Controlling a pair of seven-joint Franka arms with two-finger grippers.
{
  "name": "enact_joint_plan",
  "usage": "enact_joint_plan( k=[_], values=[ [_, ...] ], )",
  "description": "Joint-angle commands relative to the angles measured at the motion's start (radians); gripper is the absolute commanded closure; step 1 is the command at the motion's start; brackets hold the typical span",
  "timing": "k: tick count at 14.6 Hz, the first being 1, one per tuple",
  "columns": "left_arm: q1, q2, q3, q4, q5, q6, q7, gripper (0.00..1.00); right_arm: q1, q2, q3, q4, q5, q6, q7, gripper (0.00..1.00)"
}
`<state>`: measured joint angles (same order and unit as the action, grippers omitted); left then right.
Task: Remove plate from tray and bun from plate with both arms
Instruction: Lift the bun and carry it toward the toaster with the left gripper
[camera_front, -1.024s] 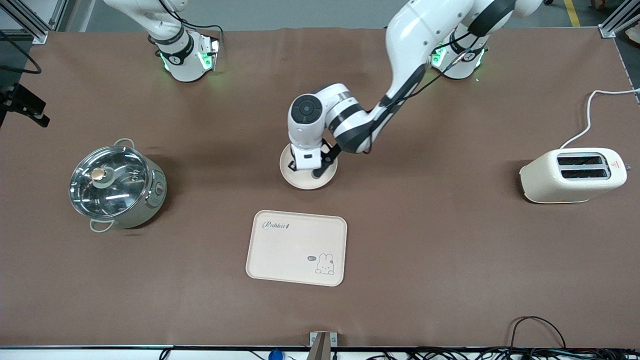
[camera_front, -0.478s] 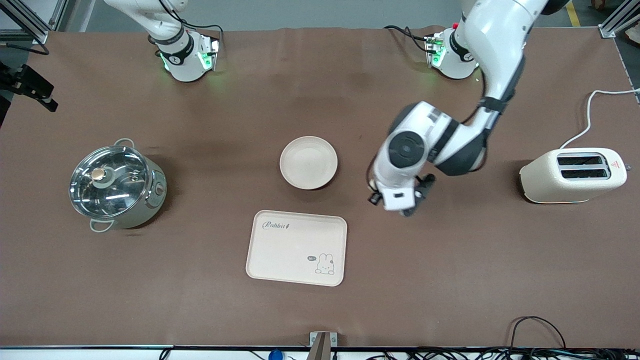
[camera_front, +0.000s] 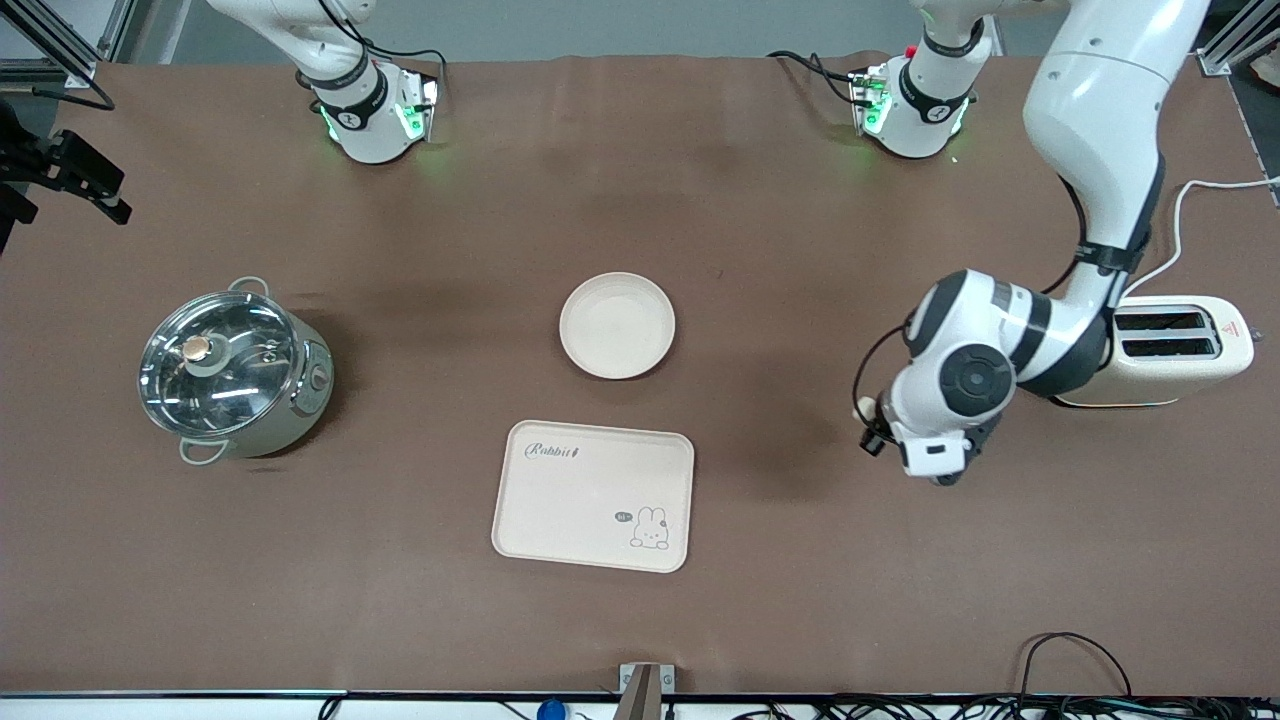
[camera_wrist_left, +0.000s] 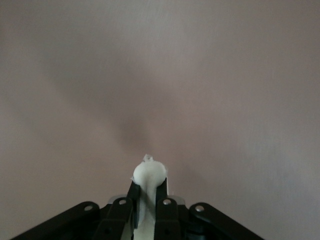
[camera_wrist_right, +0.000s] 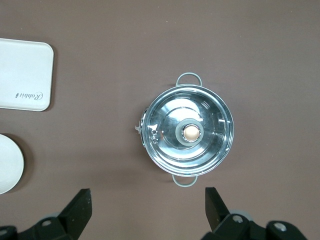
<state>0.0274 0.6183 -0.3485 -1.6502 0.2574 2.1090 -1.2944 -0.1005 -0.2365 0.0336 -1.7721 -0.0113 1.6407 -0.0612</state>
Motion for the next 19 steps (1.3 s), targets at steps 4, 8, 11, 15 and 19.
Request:
enact_joint_plan(
  k=[4,8,11,15,19],
  values=[
    [0.052,0.084,0.0,0.001,0.055,0.106,0.076,0.75,-0.001,0.031,-0.003,0.051,0.014,0.004,0.015,0.0],
    [0.091,0.112,-0.001,0.021,0.099,0.132,0.132,0.02,-0.001,0.069,-0.003,0.097,0.01,-0.002,0.011,0.0],
    [0.098,0.055,-0.029,0.021,0.085,0.106,0.226,0.0,-0.001,0.069,-0.003,0.097,0.011,-0.002,0.012,0.0],
    [0.103,-0.093,-0.089,0.055,0.085,-0.049,0.328,0.0,-0.002,0.069,-0.004,0.095,0.013,-0.013,0.012,0.0],
    [0.126,-0.256,-0.092,0.128,0.059,-0.261,0.558,0.0,-0.002,0.069,-0.004,0.094,0.011,-0.015,0.014,0.0]
  ],
)
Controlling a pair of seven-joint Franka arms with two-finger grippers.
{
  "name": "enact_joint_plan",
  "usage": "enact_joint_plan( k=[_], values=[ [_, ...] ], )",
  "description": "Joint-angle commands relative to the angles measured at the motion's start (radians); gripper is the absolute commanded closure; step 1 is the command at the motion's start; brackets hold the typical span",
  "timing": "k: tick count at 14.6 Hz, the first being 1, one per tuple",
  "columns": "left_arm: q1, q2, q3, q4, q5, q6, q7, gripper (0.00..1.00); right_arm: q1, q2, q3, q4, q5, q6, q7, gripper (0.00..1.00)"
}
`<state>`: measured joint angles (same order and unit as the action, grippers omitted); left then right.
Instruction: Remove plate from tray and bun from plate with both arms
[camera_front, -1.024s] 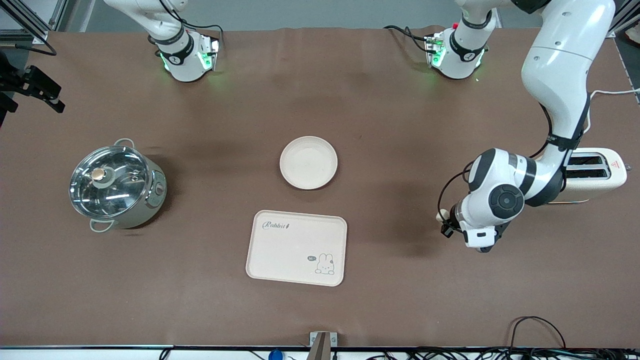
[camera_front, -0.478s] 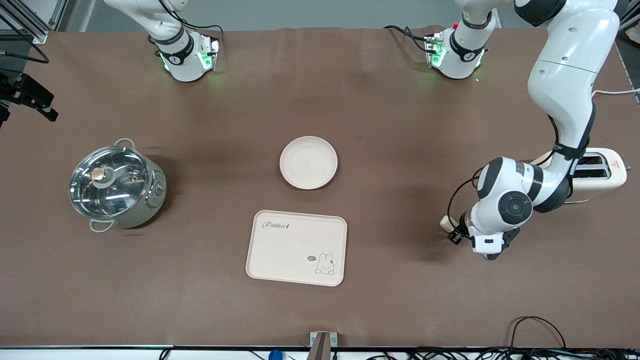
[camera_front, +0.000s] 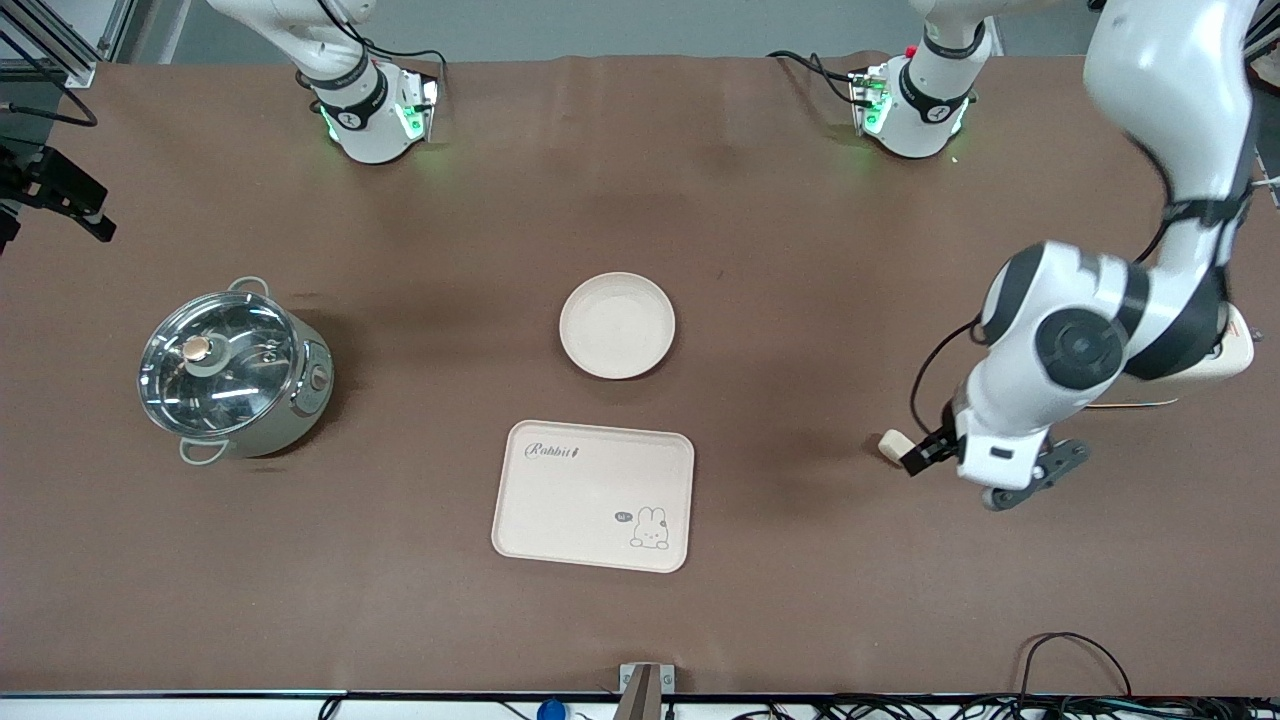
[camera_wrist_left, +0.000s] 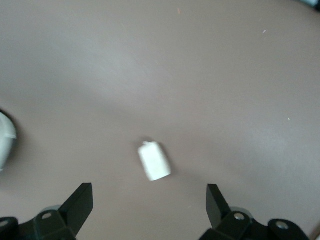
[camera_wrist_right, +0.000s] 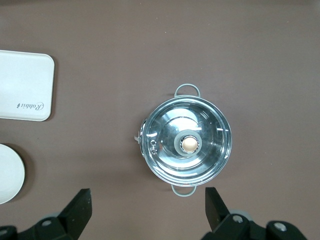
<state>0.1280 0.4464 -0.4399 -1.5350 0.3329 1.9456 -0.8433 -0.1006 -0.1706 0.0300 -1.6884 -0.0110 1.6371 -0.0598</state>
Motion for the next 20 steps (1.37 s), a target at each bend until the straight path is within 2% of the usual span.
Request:
enact_joint_plan(
  k=[1,4,7,10,12,14,20],
  values=[
    [0.038,-0.121,0.0,0.03,-0.024,-0.164,0.177,0.0,-0.002,0.003,-0.002,0.01,0.013,-0.011,0.012,0.0],
    [0.084,-0.233,0.0,0.03,-0.049,-0.281,0.372,0.0,-0.002,0.003,-0.002,0.009,0.013,-0.013,0.012,0.0],
    [0.111,-0.354,0.018,0.029,-0.182,-0.35,0.508,0.0,-0.004,0.003,-0.002,0.009,0.013,-0.013,0.012,0.0],
    [0.038,-0.484,0.159,-0.055,-0.322,-0.367,0.619,0.0,-0.004,0.003,-0.002,0.006,0.013,-0.013,0.012,0.0],
    [-0.026,-0.549,0.233,-0.103,-0.347,-0.395,0.673,0.0,-0.004,0.003,-0.002,0.006,0.013,-0.013,0.012,0.0],
    [-0.068,-0.575,0.259,-0.109,-0.347,-0.425,0.675,0.0,-0.004,0.006,-0.002,0.006,0.013,-0.013,0.012,0.0],
    [-0.071,-0.558,0.248,-0.063,-0.336,-0.453,0.674,0.0,-0.005,0.009,-0.004,0.006,0.013,-0.011,0.011,0.0]
  ],
)
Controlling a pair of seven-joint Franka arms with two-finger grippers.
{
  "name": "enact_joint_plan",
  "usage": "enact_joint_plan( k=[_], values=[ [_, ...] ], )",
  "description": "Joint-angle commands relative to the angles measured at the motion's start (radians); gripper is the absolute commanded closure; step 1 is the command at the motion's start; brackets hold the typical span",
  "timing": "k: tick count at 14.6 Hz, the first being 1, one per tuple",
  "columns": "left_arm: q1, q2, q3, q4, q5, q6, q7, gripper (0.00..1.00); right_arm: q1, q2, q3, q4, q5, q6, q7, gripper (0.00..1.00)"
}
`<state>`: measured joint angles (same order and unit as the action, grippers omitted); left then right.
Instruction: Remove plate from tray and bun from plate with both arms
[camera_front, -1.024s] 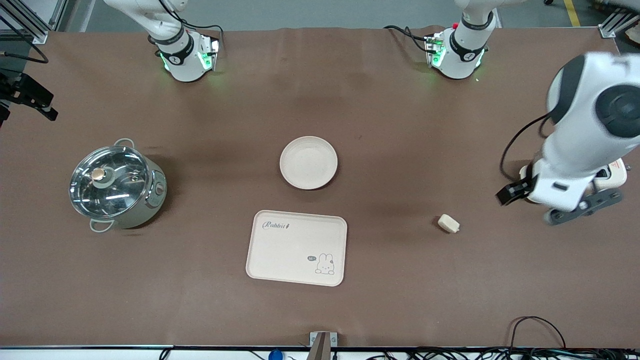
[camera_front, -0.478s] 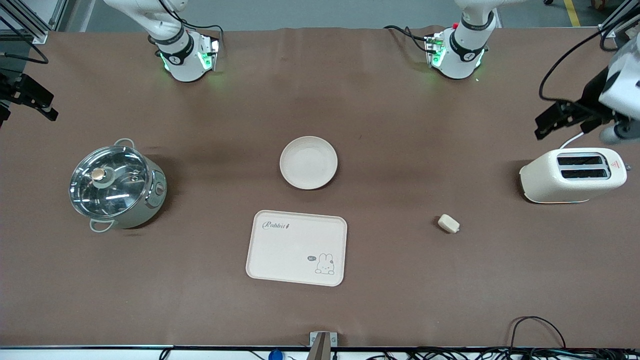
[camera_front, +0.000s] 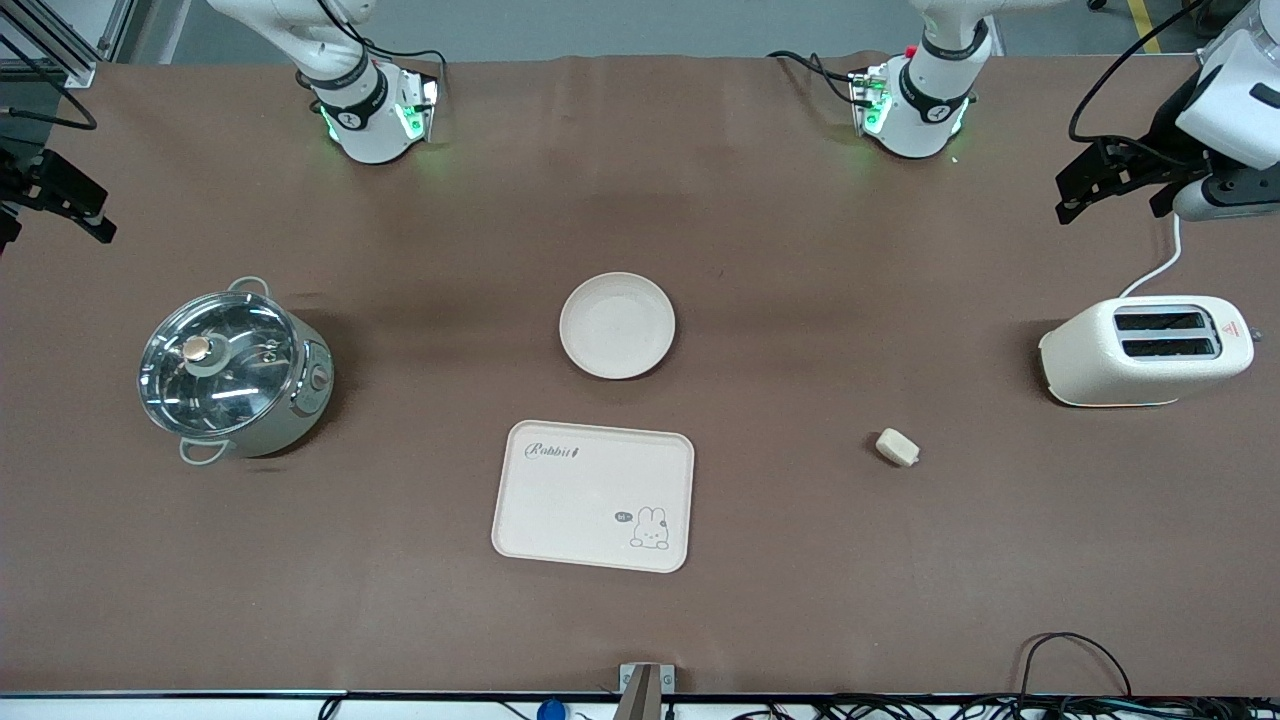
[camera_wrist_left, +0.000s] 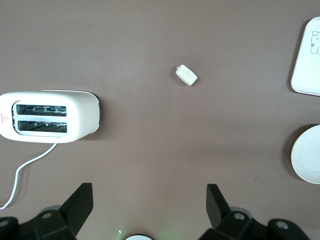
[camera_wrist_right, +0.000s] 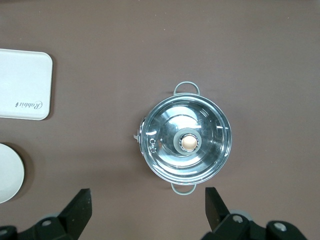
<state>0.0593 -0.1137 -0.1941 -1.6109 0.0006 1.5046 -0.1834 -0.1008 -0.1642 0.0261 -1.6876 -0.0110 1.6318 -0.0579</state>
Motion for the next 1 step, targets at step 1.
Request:
enact_joint_plan(
  k=[1],
  values=[
    [-0.004,0.002,0.002,0.013,-0.004,-0.012,0.012,0.0,-0.007,0.005,0.0,0.005,0.013,-0.007,0.007,0.0]
  ],
)
